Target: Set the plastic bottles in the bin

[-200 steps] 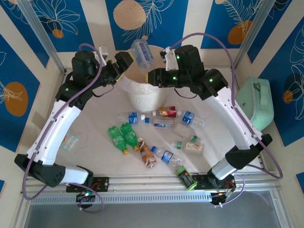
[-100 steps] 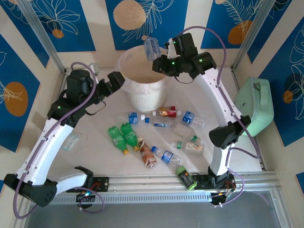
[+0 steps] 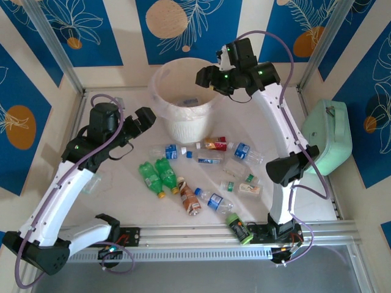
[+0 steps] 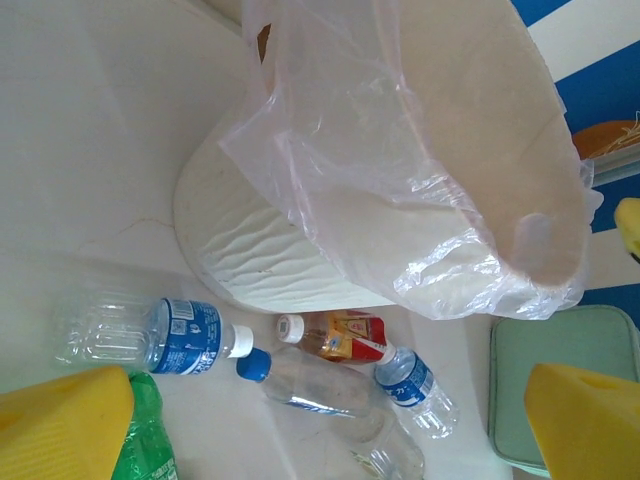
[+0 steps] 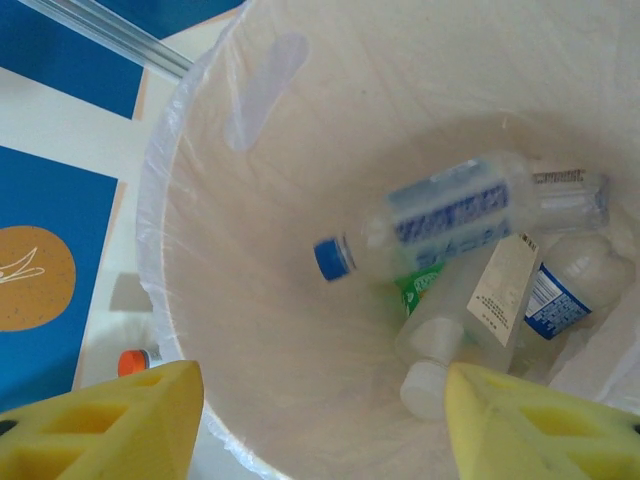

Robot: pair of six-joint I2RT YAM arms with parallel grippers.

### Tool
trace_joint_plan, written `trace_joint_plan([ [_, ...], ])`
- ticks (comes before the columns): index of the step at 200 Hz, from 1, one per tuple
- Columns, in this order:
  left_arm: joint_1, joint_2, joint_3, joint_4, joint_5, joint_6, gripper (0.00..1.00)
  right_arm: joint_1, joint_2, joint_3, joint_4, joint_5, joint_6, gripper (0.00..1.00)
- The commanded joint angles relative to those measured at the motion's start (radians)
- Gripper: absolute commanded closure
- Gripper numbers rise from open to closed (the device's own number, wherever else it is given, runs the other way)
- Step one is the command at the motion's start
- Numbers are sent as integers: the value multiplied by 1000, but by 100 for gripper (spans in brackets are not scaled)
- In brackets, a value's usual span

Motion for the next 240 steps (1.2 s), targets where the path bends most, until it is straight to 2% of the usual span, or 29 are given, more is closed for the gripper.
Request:
trace_joint_plan([
  [1,2,-7,-12,7,0,-2,0,1,-62,10,-22,-12,-26,34],
  [27,4,-11,-23,-4,8,6,4,0,-158,-55,1,1,-41,33],
  [48,15,-36,-63,-37,-22,-23,7,1,-279,-187,41,13,-50,32],
  [84,48,-60,-130,-38,9,-62,13,-2,-523,-507,121,56,-54,30],
  [102,50,-56,-143,-19,30,-64,15,-5,-651,-702,162,83,-39,26],
  [134,50,-30,-152,13,64,-72,16,-62,-781,-969,139,81,16,24],
  [163,50,-17,-157,36,78,-77,17,-132,-823,-1120,92,82,43,21],
  [209,50,-16,-166,45,86,-84,17,-261,-768,-1236,70,82,59,19],
  [240,50,-23,-179,48,88,-88,17,-389,-711,-1276,111,-32,145,19],
])
